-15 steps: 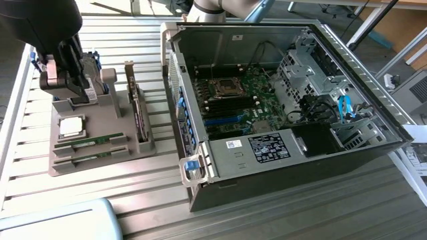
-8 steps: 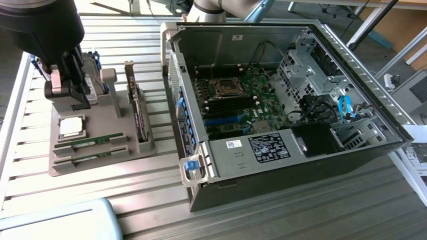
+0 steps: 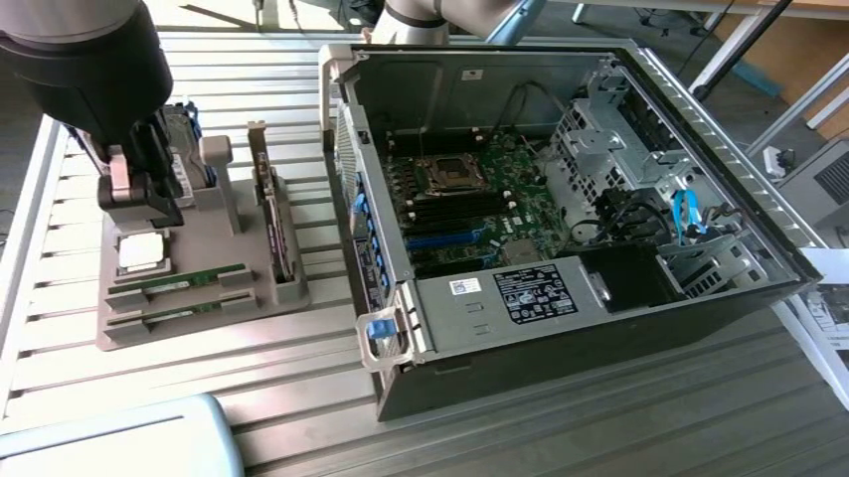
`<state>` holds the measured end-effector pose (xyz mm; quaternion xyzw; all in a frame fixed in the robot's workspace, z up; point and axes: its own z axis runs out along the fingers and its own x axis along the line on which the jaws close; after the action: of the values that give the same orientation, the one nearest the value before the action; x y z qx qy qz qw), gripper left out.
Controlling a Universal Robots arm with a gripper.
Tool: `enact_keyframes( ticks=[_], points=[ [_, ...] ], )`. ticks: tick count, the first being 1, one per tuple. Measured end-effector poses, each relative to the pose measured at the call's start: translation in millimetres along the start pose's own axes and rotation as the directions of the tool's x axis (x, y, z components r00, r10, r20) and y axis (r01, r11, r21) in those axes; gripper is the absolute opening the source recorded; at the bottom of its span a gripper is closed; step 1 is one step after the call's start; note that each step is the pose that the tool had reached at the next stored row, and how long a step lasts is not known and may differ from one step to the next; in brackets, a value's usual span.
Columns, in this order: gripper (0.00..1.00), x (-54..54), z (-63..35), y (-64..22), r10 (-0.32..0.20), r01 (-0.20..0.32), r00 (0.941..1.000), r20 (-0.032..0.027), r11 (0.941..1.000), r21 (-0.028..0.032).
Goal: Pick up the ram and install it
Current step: 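Pick up the ram and move it above insertion slot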
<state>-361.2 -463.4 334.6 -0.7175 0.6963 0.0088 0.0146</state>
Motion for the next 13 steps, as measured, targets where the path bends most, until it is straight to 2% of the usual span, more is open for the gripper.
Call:
enact_keyframes(
  ticks=[13],
  points=[
    [0.36, 0.8, 22.2, 0.3, -0.019, 0.019, 0.9998, 0.0001, 0.9998, -0.0006]
  ],
)
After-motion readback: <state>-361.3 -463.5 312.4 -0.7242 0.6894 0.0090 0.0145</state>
